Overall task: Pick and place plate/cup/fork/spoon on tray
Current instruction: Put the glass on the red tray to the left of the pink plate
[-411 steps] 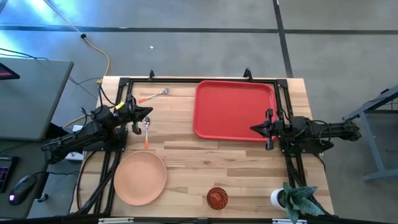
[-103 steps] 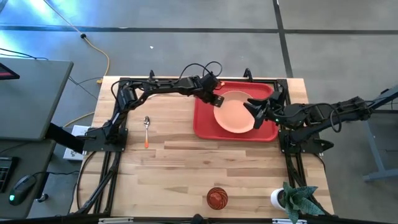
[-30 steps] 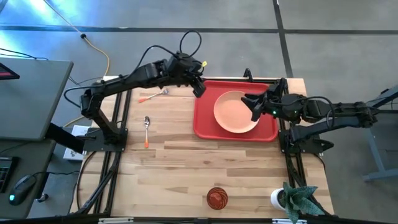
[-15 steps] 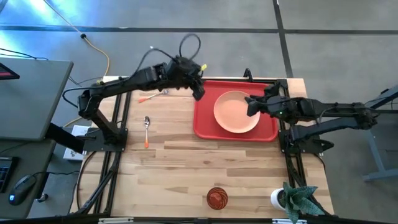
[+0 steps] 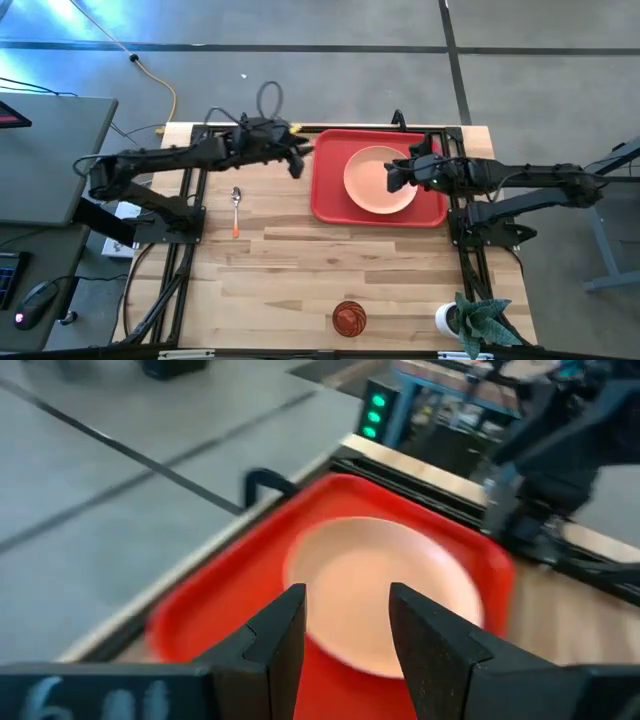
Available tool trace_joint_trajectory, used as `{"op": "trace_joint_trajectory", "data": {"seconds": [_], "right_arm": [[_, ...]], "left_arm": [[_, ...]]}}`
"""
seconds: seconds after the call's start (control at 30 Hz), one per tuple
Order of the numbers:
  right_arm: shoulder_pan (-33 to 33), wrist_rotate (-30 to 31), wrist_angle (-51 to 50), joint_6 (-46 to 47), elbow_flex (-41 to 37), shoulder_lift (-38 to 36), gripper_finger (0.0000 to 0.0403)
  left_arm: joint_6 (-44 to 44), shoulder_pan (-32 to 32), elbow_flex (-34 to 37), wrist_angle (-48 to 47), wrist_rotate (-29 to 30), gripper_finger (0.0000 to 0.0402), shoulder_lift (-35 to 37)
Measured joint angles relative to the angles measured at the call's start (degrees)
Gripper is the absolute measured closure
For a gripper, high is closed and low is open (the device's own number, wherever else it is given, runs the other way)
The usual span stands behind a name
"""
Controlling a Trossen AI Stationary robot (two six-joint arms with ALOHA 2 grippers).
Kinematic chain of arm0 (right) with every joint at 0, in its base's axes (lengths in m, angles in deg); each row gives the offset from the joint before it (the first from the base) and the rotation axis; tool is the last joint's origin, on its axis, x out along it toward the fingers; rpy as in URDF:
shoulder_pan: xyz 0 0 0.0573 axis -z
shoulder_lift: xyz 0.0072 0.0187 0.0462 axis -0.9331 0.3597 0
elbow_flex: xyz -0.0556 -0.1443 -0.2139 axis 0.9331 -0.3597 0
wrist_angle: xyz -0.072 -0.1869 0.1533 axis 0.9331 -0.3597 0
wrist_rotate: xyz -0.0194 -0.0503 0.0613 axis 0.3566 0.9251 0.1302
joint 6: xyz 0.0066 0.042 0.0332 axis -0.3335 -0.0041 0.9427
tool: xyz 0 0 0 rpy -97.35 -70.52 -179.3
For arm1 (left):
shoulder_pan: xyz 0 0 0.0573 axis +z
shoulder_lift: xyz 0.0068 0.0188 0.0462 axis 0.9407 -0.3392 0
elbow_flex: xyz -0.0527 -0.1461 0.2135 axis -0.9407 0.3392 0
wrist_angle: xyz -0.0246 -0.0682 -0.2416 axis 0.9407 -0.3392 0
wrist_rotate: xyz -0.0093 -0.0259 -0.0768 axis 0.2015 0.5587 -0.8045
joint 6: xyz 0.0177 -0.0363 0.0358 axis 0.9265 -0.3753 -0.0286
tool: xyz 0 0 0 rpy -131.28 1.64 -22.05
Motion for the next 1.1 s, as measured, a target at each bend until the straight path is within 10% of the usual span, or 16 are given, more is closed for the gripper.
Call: {"op": "trace_joint_trajectory", "data": {"seconds": [0.47,1.1], "right_arm": [[3.07,-7.39,15.06,-2.61,0.00,7.42,0.0253],[6.47,-7.40,23.46,-2.36,0.02,8.47,0.0253]], "left_arm": [[5.15,6.17,18.78,5.08,-3.43,0.0268,14.71],[7.66,9.90,19.34,11.09,-7.95,0.0268,13.66]]}}
